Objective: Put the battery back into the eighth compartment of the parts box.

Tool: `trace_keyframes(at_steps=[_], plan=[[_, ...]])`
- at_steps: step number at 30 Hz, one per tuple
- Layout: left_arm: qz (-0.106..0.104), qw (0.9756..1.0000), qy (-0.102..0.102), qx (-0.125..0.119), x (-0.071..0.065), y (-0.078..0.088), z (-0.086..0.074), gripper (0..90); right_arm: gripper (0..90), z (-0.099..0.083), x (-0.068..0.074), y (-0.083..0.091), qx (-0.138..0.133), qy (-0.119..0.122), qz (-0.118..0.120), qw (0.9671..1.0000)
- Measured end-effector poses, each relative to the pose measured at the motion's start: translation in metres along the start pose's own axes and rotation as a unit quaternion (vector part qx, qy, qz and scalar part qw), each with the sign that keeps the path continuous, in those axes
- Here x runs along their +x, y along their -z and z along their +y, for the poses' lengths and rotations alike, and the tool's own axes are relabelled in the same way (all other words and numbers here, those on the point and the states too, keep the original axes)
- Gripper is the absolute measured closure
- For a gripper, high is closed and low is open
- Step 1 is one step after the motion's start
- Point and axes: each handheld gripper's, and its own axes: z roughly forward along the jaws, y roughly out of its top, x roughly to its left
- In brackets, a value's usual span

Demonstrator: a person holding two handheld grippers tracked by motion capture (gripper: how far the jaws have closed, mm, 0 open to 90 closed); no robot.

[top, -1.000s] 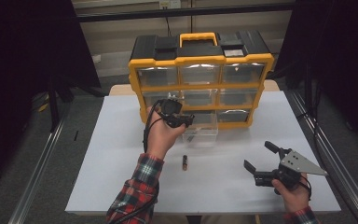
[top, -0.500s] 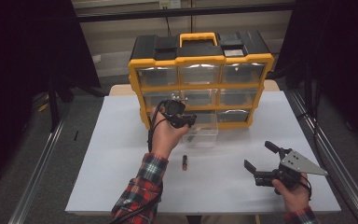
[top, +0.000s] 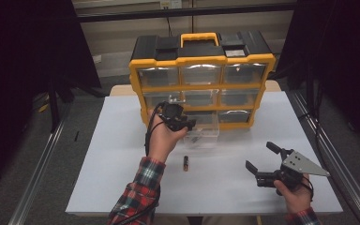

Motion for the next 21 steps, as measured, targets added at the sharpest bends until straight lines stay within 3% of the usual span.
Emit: trace_keyframes(at_steps=[1,2,3,4,5,12,14,16,17,20,21], plan=[[0.000,0.9999,0.013,-0.011,0.000,0.002,-0.002,59.1,0.4,0.000,0.000,0.000,0.000,0.000,0.000,1.0000],[0.000,0.9999,0.008,-0.009,0.002,0.004,-0.005,56.9,0.4,0.000,0.000,0.000,0.000,0.000,0.000,1.0000],[0.001,0.9995,0.025,-0.021,0.001,0.004,-0.007,55.3,0.4,0.000,0.000,0.000,0.000,0.001,0.000,1.0000],[0.002,1.0000,0.003,-0.005,0.005,0.008,-0.008,52.6,0.4,0.000,0.000,0.000,0.000,0.001,0.000,1.0000],[0.002,0.9997,0.018,-0.018,0.004,0.008,-0.011,51.1,0.4,0.000,0.000,0.000,0.000,0.001,0.000,1.0000],[0.007,0.9988,0.031,-0.038,0.005,0.015,-0.027,42.7,0.4,0.000,0.000,0.000,0.001,0.001,0.001,1.0000],[0.012,0.9995,0.010,-0.028,0.008,0.017,-0.031,39.6,0.4,0.000,0.000,0.000,0.001,0.003,0.002,1.0000],[0.006,0.9988,0.025,-0.042,0.008,0.017,-0.035,37.3,0.4,0.000,0.001,-0.001,0.002,0.003,0.002,1.0000],[0.008,0.9991,0.018,-0.039,0.009,0.017,-0.037,35.7,0.4,0.000,0.001,-0.001,0.001,0.003,0.001,1.0000],[0.013,0.9982,0.029,-0.050,0.008,0.016,-0.043,29.6,0.4,0.000,0.001,0.000,0.001,0.003,0.000,1.0000],[0.014,0.9990,0.016,-0.040,0.010,0.018,-0.045,28.6,0.4,0.000,0.001,0.000,0.001,0.003,0.000,1.0000]])
